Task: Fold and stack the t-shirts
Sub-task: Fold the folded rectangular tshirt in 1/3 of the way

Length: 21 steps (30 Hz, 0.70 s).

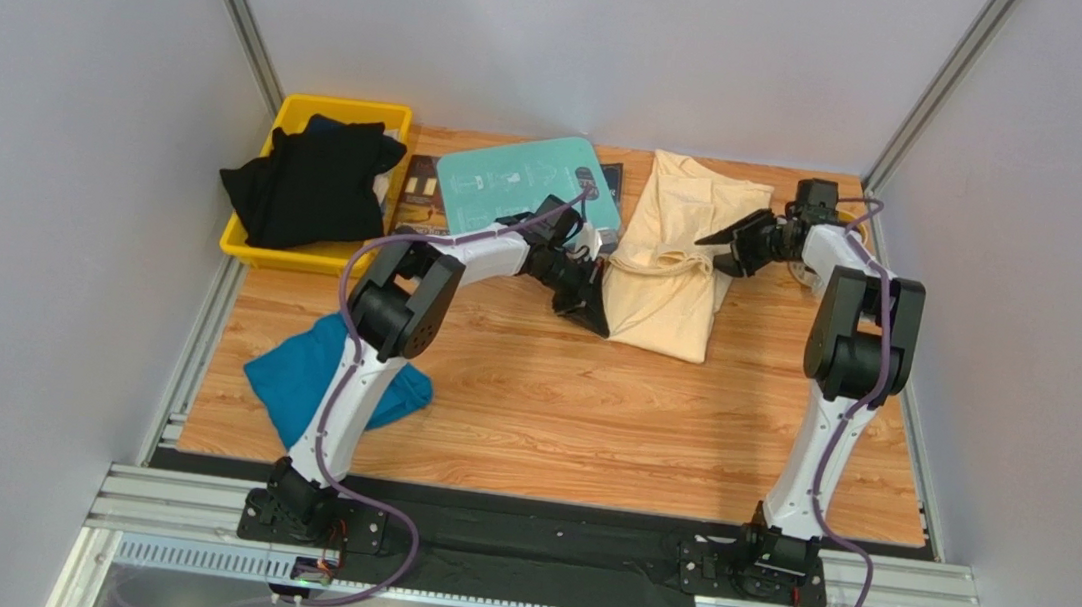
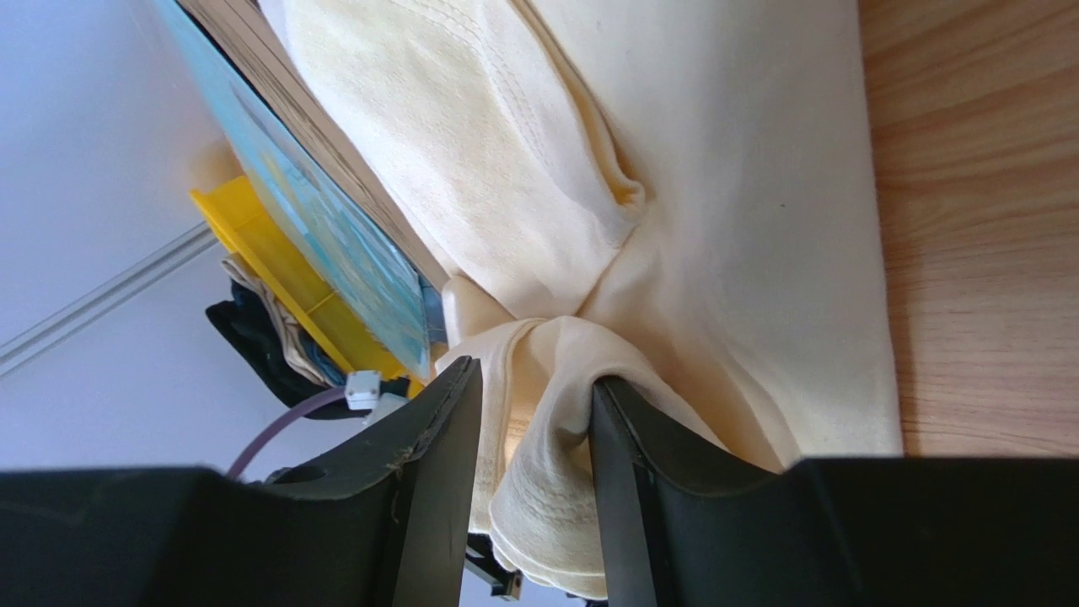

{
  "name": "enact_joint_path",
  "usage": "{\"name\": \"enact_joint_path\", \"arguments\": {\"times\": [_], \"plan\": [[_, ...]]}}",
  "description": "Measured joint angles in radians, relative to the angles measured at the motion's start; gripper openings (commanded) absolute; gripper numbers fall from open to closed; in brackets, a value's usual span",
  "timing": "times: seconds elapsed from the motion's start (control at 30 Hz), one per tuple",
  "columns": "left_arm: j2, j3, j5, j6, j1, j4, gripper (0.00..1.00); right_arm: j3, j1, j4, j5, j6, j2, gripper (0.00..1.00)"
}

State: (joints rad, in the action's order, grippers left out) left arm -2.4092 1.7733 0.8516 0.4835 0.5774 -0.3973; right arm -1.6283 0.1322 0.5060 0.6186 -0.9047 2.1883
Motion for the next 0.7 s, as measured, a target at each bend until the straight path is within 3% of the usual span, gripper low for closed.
{"name": "enact_joint_path", "arguments": {"times": [0.23, 0.33, 0.43, 0.63, 0.7], "plan": [[0.019, -0.032, 0.002, -0.028, 0.004, -0.057, 0.02, 0.002, 0.016, -0.018, 0.002, -0.03, -0.005, 0.36], [0.021, -0.03, -0.003, -0.039, 0.004, -0.075, 0.05, 0.028, 0.021, -0.005, -0.017, -0.021, -0.04, 0.26], [0.021, -0.016, -0.015, -0.047, 0.003, -0.105, 0.07, 0.058, 0.024, 0.037, -0.038, 0.003, -0.104, 0.0], [0.021, 0.005, -0.043, -0.06, -0.005, -0.141, 0.08, 0.122, 0.03, 0.082, -0.07, 0.031, -0.233, 0.0], [0.022, 0.006, -0.046, -0.063, -0.012, -0.148, 0.08, 0.13, 0.032, 0.092, -0.074, 0.038, -0.257, 0.1]]}}
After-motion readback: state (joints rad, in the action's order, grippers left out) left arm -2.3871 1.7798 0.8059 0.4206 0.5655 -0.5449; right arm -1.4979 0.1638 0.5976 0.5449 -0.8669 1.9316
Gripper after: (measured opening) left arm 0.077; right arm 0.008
